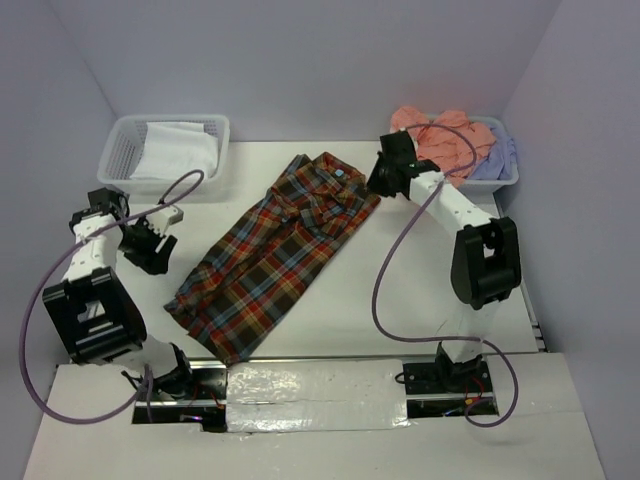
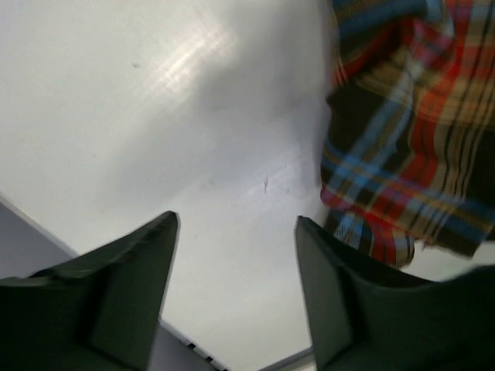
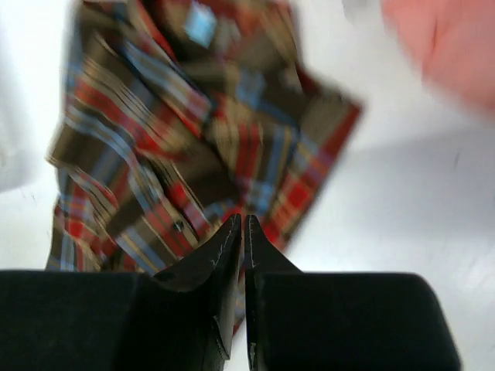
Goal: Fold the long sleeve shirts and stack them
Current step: Fold the shirt
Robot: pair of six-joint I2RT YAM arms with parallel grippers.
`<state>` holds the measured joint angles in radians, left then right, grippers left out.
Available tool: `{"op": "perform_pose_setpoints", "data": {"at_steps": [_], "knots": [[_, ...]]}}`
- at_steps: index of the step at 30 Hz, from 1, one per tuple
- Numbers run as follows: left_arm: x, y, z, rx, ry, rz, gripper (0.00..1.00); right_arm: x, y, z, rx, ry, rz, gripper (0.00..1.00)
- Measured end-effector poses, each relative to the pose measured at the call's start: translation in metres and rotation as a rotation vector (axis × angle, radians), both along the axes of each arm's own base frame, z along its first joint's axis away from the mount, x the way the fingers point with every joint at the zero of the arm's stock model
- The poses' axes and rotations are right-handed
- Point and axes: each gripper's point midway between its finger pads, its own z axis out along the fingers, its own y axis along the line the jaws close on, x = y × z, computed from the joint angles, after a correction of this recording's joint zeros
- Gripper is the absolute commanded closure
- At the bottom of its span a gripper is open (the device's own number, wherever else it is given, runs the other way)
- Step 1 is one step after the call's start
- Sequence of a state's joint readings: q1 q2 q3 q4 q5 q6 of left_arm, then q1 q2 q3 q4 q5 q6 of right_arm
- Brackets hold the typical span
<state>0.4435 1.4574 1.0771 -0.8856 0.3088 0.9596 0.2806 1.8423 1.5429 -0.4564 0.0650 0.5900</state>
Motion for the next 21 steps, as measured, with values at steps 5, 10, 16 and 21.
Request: {"op": "perform_pose_setpoints", "data": {"at_steps": [5,10,16,21], "knots": [[0.026,-0.004,-0.017,-0.101,0.021,0.060,0.32,-0.028,0.006,-0.083,0.042,0.216,-0.064,0.66],[0.013,-0.017,-0.048,-0.142,0.100,0.057,0.30,-0.020,0.013,-0.122,0.040,0.313,-0.093,0.51],[-0.013,-0.035,-0.069,-0.172,0.177,0.034,0.35,-0.007,0.021,-0.133,0.060,0.332,-0.094,0.82],[-0.020,-0.047,-0.072,-0.162,0.173,-0.027,0.42,0.004,0.032,-0.134,0.079,0.347,-0.076,0.90]]}}
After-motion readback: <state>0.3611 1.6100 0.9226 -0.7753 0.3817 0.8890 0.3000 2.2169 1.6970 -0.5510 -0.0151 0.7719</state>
